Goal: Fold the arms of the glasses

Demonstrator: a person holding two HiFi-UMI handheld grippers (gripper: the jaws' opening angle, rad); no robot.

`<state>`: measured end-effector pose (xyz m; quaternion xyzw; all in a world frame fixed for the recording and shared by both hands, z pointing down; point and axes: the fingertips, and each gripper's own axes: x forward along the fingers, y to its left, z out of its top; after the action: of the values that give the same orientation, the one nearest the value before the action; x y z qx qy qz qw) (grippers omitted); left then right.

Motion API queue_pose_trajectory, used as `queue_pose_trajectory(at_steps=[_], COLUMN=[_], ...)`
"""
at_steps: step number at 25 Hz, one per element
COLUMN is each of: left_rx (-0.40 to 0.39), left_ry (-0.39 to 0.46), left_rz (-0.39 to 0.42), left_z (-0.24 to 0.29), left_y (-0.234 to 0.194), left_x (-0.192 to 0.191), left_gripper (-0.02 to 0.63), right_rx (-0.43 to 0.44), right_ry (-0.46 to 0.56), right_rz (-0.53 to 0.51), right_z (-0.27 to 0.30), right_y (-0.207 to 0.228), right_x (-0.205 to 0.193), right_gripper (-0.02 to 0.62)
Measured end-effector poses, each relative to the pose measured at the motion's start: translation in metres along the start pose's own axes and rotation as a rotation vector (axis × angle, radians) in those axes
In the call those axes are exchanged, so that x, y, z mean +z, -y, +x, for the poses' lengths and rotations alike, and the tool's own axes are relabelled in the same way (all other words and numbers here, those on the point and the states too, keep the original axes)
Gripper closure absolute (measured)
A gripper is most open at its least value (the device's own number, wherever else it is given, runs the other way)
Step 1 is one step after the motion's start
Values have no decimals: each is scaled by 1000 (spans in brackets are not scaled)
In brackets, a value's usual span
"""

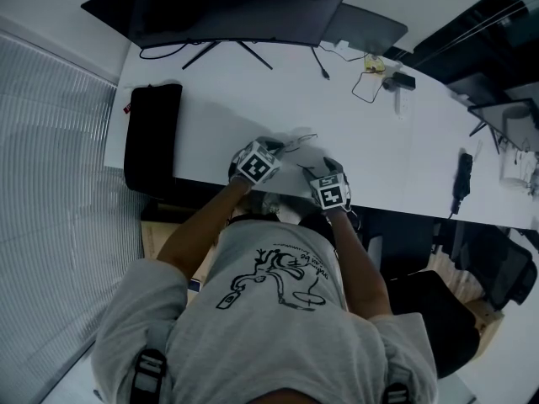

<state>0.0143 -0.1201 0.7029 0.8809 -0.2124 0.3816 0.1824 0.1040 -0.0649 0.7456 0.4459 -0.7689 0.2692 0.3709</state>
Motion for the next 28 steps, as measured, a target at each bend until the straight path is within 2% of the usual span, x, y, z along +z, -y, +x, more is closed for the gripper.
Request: queue_pose_trajectory(at_steps=[28], left_rx=[-46], left_ry=[-29], left_rz=[5], left_z=[-7], left_y=[15], left_x=[-10], left_gripper=[572], right_rx=[-27], right_ry=[-10], right_rz=[-5], right_z=[5], right_y=[10], right_x=[4], right_gripper=[281])
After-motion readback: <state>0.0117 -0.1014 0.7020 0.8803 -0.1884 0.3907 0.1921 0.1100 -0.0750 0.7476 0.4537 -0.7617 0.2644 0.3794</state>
